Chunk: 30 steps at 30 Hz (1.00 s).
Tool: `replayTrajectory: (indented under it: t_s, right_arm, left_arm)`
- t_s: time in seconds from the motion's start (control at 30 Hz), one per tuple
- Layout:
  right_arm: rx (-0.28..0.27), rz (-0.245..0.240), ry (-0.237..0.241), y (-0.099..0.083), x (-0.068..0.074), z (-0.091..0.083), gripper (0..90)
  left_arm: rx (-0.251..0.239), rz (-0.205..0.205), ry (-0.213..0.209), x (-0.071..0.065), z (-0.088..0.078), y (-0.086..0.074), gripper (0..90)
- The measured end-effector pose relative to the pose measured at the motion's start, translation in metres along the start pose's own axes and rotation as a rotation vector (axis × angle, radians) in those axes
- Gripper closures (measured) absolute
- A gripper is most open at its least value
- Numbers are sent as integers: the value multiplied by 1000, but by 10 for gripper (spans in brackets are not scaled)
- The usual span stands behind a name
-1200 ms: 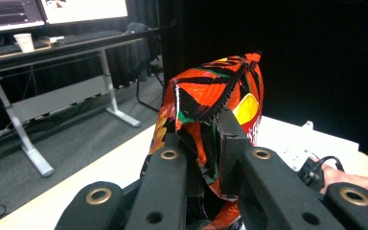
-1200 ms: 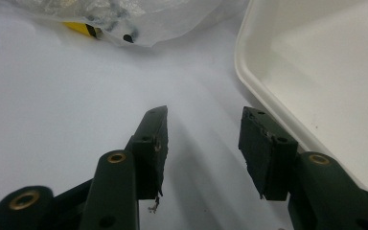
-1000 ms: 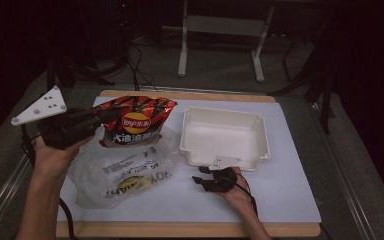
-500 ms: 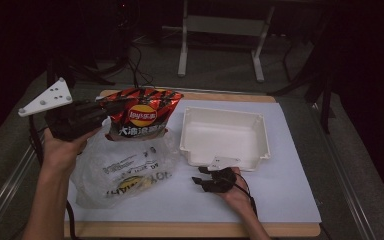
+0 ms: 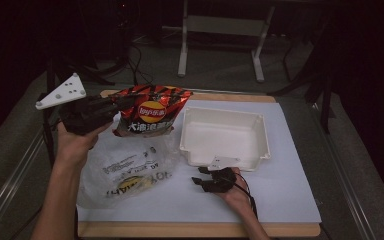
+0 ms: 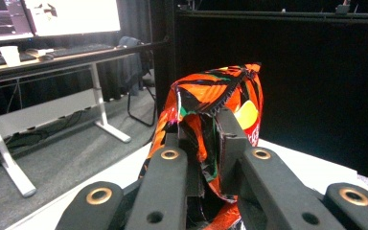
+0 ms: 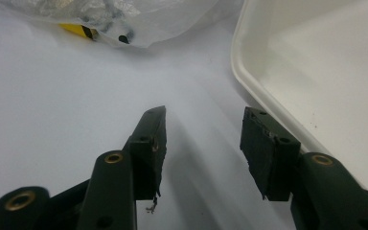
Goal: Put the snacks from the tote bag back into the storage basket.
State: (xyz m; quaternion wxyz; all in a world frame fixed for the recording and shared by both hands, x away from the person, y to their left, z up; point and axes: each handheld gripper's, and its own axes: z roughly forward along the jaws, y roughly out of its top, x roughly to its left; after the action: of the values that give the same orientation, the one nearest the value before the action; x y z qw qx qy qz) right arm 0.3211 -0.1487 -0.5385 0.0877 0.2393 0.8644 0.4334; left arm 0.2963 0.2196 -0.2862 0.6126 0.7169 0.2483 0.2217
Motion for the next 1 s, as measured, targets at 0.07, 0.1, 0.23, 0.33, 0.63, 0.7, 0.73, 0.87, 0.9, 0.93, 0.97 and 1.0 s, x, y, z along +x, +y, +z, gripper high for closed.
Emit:
replayTrajectory:
  t_s: [0.07,0.1,0.23,0.33,0.63,0.7,0.73,0.87,0.9,0.93,0.97,1.0]
  right_arm:
    - [-2,3,1,0,0,-1,514]
    - [-6,4,1,0,0,-1,514]
    - [-18,5,4,-1,0,-2,513]
    - [-19,6,4,-1,0,-2,512]
    - [-48,-1,-6,-2,1,-4,509]
    - [-51,-3,-6,-2,1,-5,509]
    - [-53,-4,-7,-3,1,-5,509]
    - [-58,-5,-6,-3,1,-5,509]
    - [-62,-4,-5,-3,2,-6,508]
    - [-61,-5,-5,-3,2,-6,508]
    - [-61,-5,-5,-3,2,-6,507]
    - [-62,-6,-5,-3,2,-6,507]
  left_arm:
    - [-5,-4,-5,0,2,1,846]
    - [-9,-5,-7,0,3,1,846]
    - [-16,-11,-12,1,9,3,846]
    - [-22,-16,-16,1,14,4,846]
    - [-19,-20,-32,0,29,7,846]
    - [-16,-20,-36,0,33,8,846]
    - [-16,-21,-40,0,35,8,846]
    - [-16,-20,-45,-1,39,9,846]
    - [-18,-24,-52,-1,44,9,846]
    - [-17,-25,-53,-1,45,10,846]
    - [-15,-24,-57,-1,47,10,846]
    - [-14,-25,-58,-1,49,9,846]
